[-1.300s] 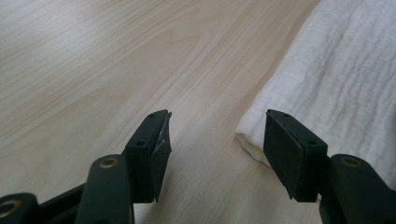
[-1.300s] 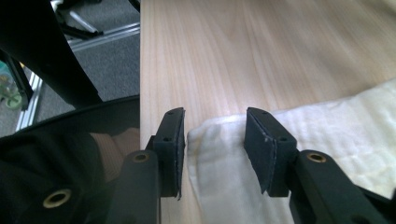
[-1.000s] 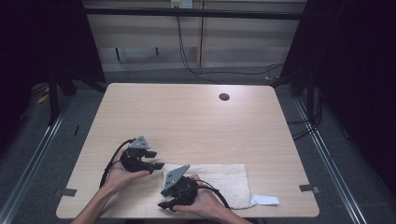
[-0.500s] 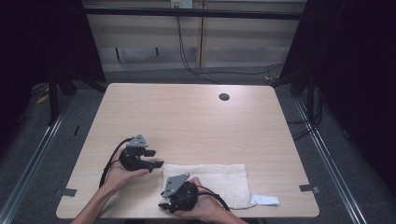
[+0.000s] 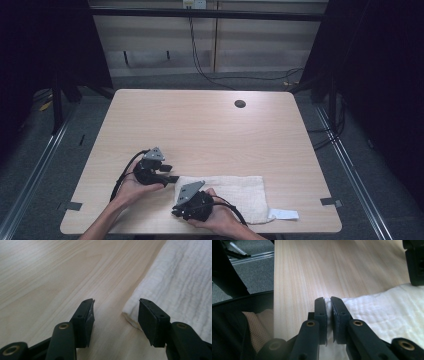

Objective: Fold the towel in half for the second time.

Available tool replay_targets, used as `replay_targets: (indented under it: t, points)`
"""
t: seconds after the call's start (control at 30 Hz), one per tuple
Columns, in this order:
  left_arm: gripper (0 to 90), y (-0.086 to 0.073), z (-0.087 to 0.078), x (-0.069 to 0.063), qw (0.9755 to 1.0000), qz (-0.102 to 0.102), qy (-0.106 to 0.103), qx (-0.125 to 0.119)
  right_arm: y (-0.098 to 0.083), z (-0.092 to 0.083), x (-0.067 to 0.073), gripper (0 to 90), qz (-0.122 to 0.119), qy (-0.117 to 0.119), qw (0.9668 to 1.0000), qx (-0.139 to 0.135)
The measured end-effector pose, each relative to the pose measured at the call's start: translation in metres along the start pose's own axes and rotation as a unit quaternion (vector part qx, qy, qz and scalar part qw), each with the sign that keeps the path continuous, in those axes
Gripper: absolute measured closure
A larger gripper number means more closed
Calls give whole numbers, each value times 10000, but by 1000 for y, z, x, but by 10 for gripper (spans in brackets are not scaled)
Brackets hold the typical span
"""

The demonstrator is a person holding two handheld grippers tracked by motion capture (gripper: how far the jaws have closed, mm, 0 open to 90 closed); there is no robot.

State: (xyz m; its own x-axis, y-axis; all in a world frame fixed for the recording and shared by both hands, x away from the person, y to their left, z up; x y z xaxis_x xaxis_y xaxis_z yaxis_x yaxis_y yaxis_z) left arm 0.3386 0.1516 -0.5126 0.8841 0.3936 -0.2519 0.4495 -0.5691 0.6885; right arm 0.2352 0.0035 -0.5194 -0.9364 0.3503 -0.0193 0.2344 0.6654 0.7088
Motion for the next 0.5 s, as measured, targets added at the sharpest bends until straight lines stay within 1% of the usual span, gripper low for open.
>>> replay_targets:
  t: [0.03,0.1,0.13,0.2,0.23,0.3,0.33,0.37,0.43,0.47,0.5]
  points:
    - [472,0,0,0,10000,0,0,0,0,0,0,839,0,0,10000,0]
    - [491,0,4,-3,9999,94,-1,118,0,0,0,839,72,44,10000,36]
    - [504,0,4,-3,9999,94,-1,118,0,0,0,839,72,44,10000,36]
    - [511,0,8,-4,9996,167,34,232,0,0,-1,839,57,59,10000,0]
    - [513,1,9,-4,9997,141,40,190,0,0,-1,838,56,56,10000,-2]
    - [525,1,10,-4,9996,173,25,215,0,0,-2,837,44,62,10000,0]
    - [535,2,10,-4,9996,195,2,220,0,0,-2,838,84,117,9999,56]
    - [535,2,11,-6,9995,223,-28,213,0,0,-2,838,84,117,9999,56]
    - [561,3,13,-10,9990,348,-49,269,1,0,-3,838,93,146,9998,93]
    - [581,4,15,-13,9987,413,-33,299,1,0,-3,839,82,151,9998,84]
    - [623,6,17,-15,9984,462,26,335,1,0,-3,839,88,161,9998,83]
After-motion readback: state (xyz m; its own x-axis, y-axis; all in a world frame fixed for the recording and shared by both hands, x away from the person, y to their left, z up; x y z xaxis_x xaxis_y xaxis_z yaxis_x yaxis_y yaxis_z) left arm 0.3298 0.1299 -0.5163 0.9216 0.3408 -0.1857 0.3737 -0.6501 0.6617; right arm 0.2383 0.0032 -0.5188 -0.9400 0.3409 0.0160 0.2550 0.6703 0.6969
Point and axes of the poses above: each handheld gripper's, and its own axes: z roughly forward along the jaws, y roughly out of its top, x roughly to its left, the point moved 3 cm from there along z, roughly forward along the jaws, and after that the axes turned 7 degrees about -y, right-handed, at the moved point
